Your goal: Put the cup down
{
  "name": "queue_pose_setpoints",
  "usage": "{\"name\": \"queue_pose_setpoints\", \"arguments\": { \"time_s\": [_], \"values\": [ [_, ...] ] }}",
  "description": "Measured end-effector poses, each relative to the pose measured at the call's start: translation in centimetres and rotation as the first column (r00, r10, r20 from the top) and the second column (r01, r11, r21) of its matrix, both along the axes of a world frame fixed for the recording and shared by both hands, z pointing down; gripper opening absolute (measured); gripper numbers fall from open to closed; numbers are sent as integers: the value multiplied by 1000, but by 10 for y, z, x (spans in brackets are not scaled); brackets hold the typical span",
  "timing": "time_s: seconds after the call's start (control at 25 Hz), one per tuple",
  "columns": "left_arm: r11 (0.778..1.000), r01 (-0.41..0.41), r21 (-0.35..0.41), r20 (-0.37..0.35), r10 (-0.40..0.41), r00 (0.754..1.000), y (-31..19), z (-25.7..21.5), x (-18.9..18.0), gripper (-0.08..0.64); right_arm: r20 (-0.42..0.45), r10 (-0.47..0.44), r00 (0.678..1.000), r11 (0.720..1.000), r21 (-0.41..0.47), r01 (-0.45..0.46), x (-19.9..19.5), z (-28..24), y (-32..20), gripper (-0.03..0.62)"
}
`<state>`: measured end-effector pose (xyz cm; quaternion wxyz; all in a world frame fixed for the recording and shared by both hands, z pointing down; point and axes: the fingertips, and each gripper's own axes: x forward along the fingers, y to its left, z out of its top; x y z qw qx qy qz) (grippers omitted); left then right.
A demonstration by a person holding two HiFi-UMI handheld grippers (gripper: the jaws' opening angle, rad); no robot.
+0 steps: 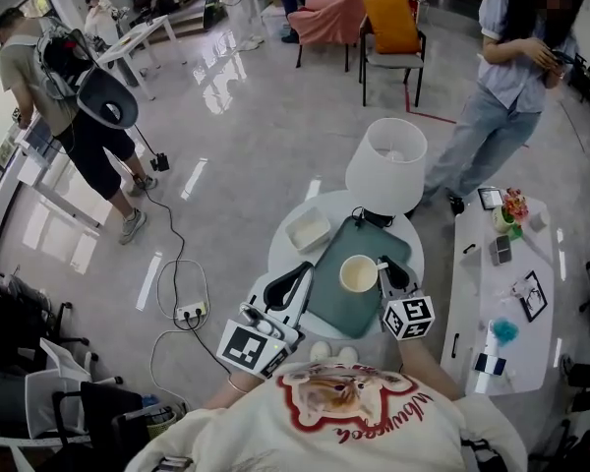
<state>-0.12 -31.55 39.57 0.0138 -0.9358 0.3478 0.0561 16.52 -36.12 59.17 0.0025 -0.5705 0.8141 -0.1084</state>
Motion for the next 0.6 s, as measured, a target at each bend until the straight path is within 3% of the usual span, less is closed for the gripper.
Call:
{"name": "queue_pose_setpoints", "arguments": {
  "time_s": [0.12,0.24,0.6],
  "values": [
    [1000,9,11,2,-9,1000,1,-1,-4,17,-13,-8,1000,1000,0,8,-3,3,-3,51],
    [1000,12,-23,-13,-12,1000,4,-8,-3,17,-26,-8,1000,1000,-3,8,-5,7,-6,51],
    [999,45,16,21,-45,999,-1,-5,-12,17,-52,-19,998,998,-60,16,-6,35,-16,51]
  ]
}}
